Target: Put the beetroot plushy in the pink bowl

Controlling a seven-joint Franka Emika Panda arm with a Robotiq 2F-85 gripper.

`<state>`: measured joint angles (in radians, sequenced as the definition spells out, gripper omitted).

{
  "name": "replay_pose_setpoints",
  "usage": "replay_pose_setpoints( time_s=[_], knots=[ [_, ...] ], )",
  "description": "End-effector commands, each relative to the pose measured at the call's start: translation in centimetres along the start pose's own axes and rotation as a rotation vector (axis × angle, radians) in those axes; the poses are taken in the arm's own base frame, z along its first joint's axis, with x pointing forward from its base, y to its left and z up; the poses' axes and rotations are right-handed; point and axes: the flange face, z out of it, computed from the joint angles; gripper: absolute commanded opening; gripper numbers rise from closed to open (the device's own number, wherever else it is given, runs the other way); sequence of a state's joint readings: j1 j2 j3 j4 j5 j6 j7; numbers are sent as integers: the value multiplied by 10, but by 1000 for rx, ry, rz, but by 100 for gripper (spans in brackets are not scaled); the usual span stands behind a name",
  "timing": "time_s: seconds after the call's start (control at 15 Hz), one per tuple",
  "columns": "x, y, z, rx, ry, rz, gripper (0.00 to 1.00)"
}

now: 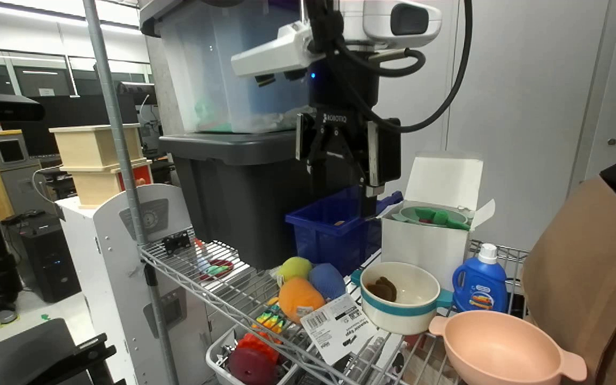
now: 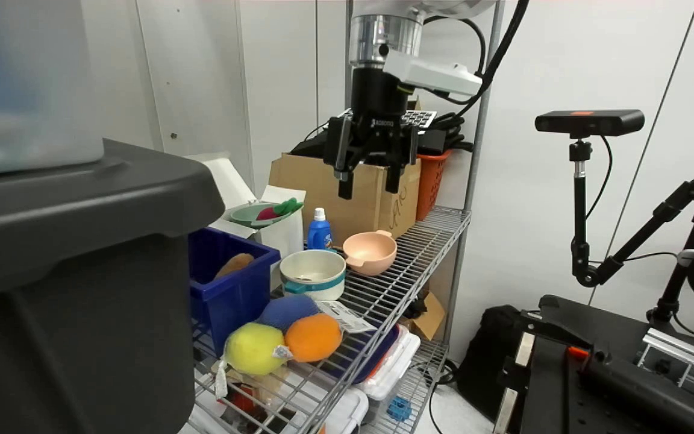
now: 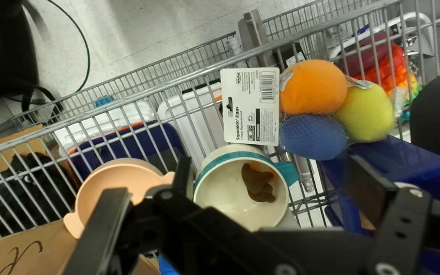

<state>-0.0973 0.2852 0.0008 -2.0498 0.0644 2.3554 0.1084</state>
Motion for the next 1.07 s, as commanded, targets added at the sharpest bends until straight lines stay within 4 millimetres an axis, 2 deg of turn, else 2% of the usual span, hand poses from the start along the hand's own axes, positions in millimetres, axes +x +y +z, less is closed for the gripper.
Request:
replay_pose_setpoints(
  time_s=[0.0,0.73,0.8,0.87,1.0],
  knots=[
    [0,0,0,0,-1,0,100],
    [0,0,0,0,-1,0,100],
    [0,-3,-8,-8,49,1,100],
    [1,0,-1,-1,9,0,100],
    [2,-2,-2,0,24,-3,100]
  ],
)
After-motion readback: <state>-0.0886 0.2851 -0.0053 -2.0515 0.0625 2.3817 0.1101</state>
